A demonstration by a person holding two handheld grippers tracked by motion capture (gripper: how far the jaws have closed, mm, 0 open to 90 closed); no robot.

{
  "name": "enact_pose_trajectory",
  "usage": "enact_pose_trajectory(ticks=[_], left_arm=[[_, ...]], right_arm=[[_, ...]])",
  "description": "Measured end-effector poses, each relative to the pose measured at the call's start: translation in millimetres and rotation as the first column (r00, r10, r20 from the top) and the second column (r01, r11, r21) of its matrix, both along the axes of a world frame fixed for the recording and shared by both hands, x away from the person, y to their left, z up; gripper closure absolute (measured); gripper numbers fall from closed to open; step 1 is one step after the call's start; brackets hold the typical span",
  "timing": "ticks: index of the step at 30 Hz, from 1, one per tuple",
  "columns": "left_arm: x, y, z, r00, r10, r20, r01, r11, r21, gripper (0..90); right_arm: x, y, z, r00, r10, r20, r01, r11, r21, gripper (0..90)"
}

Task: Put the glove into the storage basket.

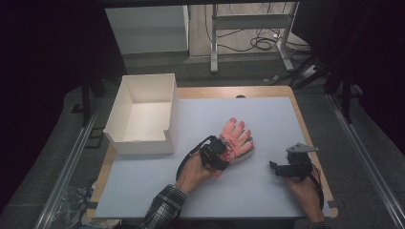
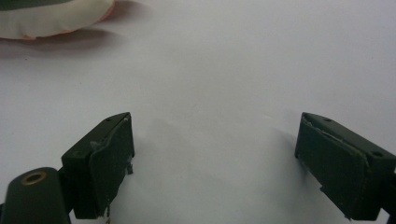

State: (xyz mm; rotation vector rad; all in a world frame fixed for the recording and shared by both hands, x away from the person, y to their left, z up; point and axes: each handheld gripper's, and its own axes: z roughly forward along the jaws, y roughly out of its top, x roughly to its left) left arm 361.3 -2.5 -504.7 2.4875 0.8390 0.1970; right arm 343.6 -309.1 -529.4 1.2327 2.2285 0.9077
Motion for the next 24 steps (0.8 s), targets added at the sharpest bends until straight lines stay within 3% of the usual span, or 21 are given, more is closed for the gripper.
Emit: enact_pose_trajectory(ticks=[8,24], left_arm=[[4.8,4.5,10.7,1.0000,0.000,-0.009,-0.001,0.9995,-0.033,49.4],[13.8,14.6,41.2,0.9991,0.042,-0.003,-0.042,0.9983,-0.040,48.7]], right_arm=[[0.0,0.0,0.0,1.0000,0.000,0.000,0.000,1.000,0.000,12.0],[0.0,-0.1,-0.1,1.0000,0.001,0.001,-0.001,1.000,-0.001,12.0]])
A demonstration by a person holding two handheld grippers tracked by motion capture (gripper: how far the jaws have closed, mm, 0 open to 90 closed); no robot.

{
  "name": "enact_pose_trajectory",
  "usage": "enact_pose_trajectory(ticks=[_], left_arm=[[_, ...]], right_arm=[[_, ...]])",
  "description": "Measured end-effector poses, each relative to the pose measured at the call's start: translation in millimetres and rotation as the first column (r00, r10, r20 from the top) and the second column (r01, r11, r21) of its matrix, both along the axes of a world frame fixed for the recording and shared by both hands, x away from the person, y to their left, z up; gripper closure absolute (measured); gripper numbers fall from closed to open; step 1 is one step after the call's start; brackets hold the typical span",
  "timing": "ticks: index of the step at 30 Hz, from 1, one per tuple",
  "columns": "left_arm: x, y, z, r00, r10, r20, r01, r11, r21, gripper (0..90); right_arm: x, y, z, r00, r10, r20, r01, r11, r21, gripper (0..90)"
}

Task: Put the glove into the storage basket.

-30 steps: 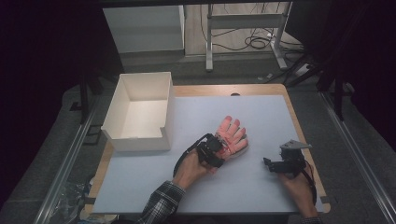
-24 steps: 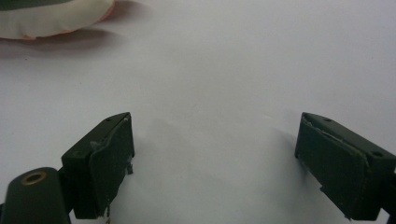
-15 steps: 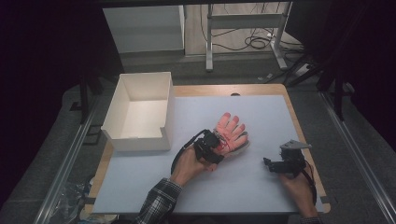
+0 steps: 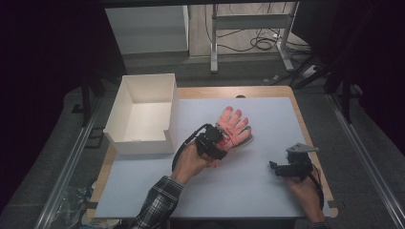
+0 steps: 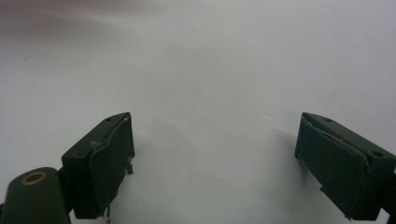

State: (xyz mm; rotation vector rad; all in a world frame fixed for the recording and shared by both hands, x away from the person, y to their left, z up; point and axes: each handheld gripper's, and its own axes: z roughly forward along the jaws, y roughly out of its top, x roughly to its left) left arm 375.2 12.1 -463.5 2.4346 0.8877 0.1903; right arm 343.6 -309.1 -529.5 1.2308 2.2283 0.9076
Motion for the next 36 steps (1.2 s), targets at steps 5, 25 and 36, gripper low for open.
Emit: enact_pose_trajectory(ticks=[5,25,36], left_arm=[[3.6,5.3,11.9,0.9998,0.021,0.005,-0.021,0.9998,-0.004,48.6],[26.3,31.0,71.8,0.9966,0.082,0.004,-0.082,0.9966,0.001,47.9],[39.3,56.5,100.8,0.9873,0.157,0.025,-0.157,0.9876,0.003,47.5]], right_arm=[[0.0,0.0,0.0,1.0000,-0.001,0.000,0.001,1.000,0.001,12.0],[-0.1,0.2,-0.1,1.0000,-0.001,-0.001,0.001,1.000,0.003,12.0],[-0.1,0.1,-0.1,1.0000,0.001,-0.001,-0.001,1.000,0.002,12.0]])
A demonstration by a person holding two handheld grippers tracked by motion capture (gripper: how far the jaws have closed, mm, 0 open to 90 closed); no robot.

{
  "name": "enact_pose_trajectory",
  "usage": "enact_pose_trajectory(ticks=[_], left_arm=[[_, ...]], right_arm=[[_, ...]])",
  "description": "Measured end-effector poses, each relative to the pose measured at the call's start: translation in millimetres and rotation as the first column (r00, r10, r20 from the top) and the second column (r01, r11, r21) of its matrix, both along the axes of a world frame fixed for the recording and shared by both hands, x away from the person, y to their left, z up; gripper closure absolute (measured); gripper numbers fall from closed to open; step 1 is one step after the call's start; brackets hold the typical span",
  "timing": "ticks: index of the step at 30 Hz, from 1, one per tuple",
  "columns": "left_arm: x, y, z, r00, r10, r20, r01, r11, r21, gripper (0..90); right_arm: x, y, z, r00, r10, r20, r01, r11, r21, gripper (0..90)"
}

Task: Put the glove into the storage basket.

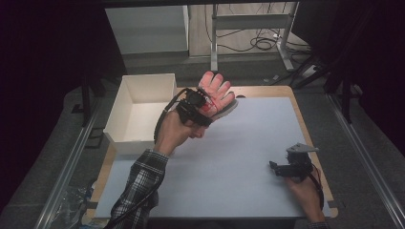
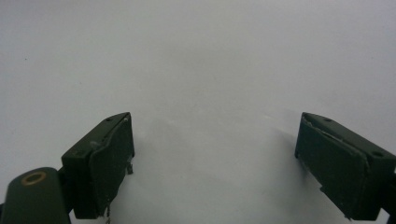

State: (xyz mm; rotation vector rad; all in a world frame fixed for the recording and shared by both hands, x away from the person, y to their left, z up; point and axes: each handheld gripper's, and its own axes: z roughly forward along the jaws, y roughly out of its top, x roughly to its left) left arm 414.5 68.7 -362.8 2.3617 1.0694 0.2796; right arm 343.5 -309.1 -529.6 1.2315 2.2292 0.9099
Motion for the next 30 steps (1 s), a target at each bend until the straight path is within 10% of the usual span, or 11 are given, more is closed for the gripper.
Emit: enact_pose_trajectory(ticks=[17,30], left_arm=[[15.0,54.9,17.7,0.9857,0.168,0.019,-0.168,0.9859,-0.005,47.7],[16.6,112.3,20.2,0.9443,0.327,0.034,-0.327,0.9448,-0.023,47.6]], right_arm=[[-0.1,0.0,0.0,1.0000,0.000,0.000,0.000,1.000,0.001,12.0],[0.0,0.0,-0.1,1.0000,-0.001,0.003,0.001,1.000,-0.001,12.0]])
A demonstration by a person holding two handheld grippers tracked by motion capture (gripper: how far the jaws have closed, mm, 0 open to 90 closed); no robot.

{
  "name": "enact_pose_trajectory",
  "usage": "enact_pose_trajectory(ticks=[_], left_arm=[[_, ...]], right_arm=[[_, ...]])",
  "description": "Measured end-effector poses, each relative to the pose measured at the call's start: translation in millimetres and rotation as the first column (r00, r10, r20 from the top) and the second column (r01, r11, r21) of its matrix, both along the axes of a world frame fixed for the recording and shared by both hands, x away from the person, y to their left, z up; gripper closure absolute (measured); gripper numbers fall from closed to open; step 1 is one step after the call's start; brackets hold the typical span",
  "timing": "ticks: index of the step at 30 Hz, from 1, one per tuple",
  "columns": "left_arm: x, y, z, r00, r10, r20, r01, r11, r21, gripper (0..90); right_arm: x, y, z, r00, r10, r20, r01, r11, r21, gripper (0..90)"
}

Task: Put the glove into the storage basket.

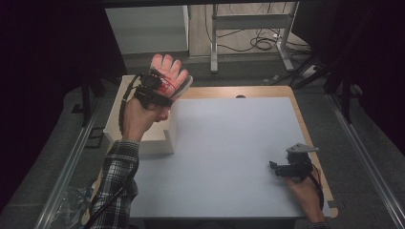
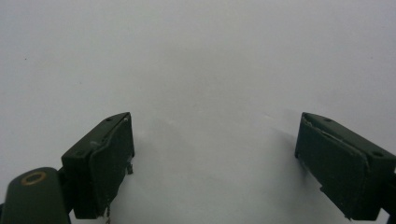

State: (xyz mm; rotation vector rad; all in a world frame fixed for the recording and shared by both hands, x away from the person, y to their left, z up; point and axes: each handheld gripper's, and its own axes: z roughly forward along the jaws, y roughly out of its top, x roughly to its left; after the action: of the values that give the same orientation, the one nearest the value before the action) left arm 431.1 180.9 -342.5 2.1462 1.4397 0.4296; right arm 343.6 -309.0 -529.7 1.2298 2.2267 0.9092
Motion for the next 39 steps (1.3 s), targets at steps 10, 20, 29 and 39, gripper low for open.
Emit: enact_pose_trajectory(ticks=[10,20,29,39], left_arm=[[4.4,28.6,-12.9,0.9953,0.097,-0.005,-0.097,0.9953,-0.004,47.3],[17.8,41.8,-42.7,0.9850,0.173,-0.003,-0.173,0.9850,-0.003,46.4],[31.0,42.9,-74.7,0.9771,0.213,-0.006,-0.213,0.9771,0.001,45.3],[43.7,37.2,-109.6,0.9689,0.244,-0.042,-0.243,0.9698,0.021,44.1]], right_arm=[[-0.1,0.1,0.0,1.0000,-0.001,0.000,0.001,1.000,0.000,12.0],[-0.1,0.0,0.0,1.0000,-0.001,0.000,0.001,1.000,0.000,12.0],[-0.1,0.0,0.0,1.0000,-0.001,0.000,0.001,1.000,0.000,12.0],[-0.1,0.0,0.0,1.0000,0.000,0.001,0.000,1.000,0.000,12.0]])
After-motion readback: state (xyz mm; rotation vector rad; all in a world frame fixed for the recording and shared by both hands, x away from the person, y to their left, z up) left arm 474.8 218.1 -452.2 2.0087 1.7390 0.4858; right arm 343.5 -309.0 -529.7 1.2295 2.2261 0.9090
